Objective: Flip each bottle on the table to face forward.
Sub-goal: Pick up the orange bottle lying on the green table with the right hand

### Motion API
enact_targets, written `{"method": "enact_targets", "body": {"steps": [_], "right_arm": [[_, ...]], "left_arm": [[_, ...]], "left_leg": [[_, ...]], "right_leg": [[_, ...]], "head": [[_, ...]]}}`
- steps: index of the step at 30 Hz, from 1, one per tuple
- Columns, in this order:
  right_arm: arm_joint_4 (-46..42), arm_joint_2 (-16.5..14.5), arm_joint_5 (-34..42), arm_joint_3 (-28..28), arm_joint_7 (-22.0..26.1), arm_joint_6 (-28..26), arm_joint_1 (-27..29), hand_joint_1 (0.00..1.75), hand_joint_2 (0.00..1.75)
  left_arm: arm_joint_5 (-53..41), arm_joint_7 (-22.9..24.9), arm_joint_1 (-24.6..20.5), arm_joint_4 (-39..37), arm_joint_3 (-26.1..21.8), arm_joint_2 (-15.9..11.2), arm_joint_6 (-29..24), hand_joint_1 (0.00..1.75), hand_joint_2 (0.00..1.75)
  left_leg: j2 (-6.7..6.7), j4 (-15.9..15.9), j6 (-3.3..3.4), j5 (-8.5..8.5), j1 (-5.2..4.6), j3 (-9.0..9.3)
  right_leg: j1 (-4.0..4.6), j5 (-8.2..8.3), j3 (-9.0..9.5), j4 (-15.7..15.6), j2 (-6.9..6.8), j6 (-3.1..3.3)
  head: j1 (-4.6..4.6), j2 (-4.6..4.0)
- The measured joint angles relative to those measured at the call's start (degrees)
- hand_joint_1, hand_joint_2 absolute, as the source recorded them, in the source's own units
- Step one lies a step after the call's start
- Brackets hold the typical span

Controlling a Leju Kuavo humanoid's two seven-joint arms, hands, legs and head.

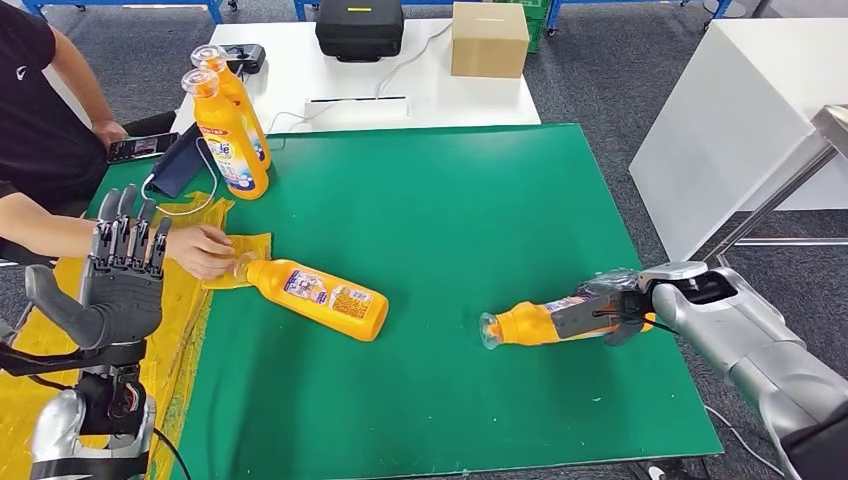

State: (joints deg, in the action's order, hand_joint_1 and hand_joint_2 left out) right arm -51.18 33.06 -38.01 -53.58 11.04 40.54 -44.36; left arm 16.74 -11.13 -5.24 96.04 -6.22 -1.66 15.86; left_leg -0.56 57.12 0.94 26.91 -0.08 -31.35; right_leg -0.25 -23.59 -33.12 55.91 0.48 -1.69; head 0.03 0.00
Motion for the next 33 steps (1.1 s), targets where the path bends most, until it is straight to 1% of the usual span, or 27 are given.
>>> {"method": "enact_targets", "body": {"steps": [10,12,14,16,18,20,21,23,27,31,33], "right_arm": [[-1.9,0.7,1.5,-3.2,-2.0,-3.0,-0.2,1.75,1.75],[-2.0,0.5,1.6,-3.7,-3.3,-4.7,-0.3,1.75,1.75],[-2.0,-0.1,1.0,-3.8,-5.9,-9.0,-0.2,1.75,1.75],[-2.0,-1.8,0.3,-3.2,-9.4,-15.4,0.4,1.75,1.75],[-2.0,-4.1,0.5,-1.4,-12.2,-21.6,1.9,1.75,1.75],[-3.1,-6.7,2.0,2.0,-14.1,-26.4,4.4,1.75,1.75],[-4.6,-8.3,3.6,4.6,-14.9,-28.2,6.2,1.75,1.75],[-8.7,-11.6,7.9,10.3,-16.5,-29.8,10.0,1.75,1.75],[-17.8,-17.7,15.4,19.8,-19.1,-29.8,16.1,1.75,1.75],[-24.5,-23.2,20.7,25.6,-19.0,-29.9,20.0,1.75,1.75],[-26.7,-26.6,22.1,26.4,-18.9,-30.0,21.1,1.75,1.75]], "left_arm": [[0.2,-0.1,-0.1,-0.6,0.0,0.0,0.0,0.0,0.0],[0.2,-0.2,-0.1,-0.6,0.0,0.0,0.0,0.0,0.0],[0.2,-0.3,0.1,-0.6,-0.1,0.0,-0.1,0.0,0.0],[0.1,0.0,0.8,-0.2,-0.3,0.0,-0.2,0.0,0.0],[-0.1,1.0,1.7,0.5,-0.6,0.1,-0.3,0.0,0.0],[-0.1,2.5,2.9,1.2,-0.7,0.2,-0.3,0.0,0.0],[0.0,3.4,3.7,1.5,-0.8,0.3,-0.2,0.0,0.0],[0.2,4.5,5.2,2.1,-0.8,0.5,0.0,0.0,0.0],[0.3,5.2,7.5,3.3,-0.3,1.3,0.1,0.0,0.0],[0.3,5.9,8.4,4.4,1.0,2.3,0.0,0.0,1.75],[-0.2,6.4,8.1,4.6,2.6,3.1,-0.5,0.0,1.75]], "left_leg": [[0.0,0.0,0.0,0.0,0.02,-0.1],[-0.01,0.0,0.0,0.0,0.02,-0.12],[0.0,0.0,0.0,0.0,0.03,-0.14],[0.06,0.0,0.0,0.0,0.04,-0.12],[0.07,0.0,0.0,0.0,0.07,-0.11],[0.02,0.0,-0.01,0.0,0.15,-0.14],[0.0,0.0,-0.01,0.0,0.18,-0.17],[0.01,0.0,-0.02,0.0,0.21,-0.25],[-0.04,0.0,-0.02,0.0,0.23,-0.42],[0.01,0.0,-0.02,0.0,0.22,-0.47],[0.07,0.0,-0.02,0.0,0.2,-0.45]], "right_leg": [[0.01,0.0,-0.07,0.0,0.0,0.0],[0.0,0.0,-0.07,0.0,-0.01,0.0],[0.0,0.0,-0.07,0.0,0.01,0.0],[0.01,0.0,-0.08,0.0,0.08,0.0],[0.02,0.0,-0.1,0.0,0.12,0.01],[0.08,-0.02,-0.11,0.0,0.1,0.02],[0.11,-0.02,-0.13,0.0,0.09,0.03],[0.16,-0.03,-0.22,0.0,0.09,0.04],[0.18,-0.05,-0.41,0.0,0.06,0.06],[0.17,-0.05,-0.45,0.0,0.07,0.06],[0.16,-0.04,-0.46,0.0,0.12,0.06]], "head": [[0.01,0.0],[0.01,0.0],[0.02,0.0],[0.01,-0.01],[0.01,0.0],[0.03,0.0],[0.03,0.0],[0.01,-0.01],[0.01,-0.01],[0.04,0.0],[0.03,0.0]]}}
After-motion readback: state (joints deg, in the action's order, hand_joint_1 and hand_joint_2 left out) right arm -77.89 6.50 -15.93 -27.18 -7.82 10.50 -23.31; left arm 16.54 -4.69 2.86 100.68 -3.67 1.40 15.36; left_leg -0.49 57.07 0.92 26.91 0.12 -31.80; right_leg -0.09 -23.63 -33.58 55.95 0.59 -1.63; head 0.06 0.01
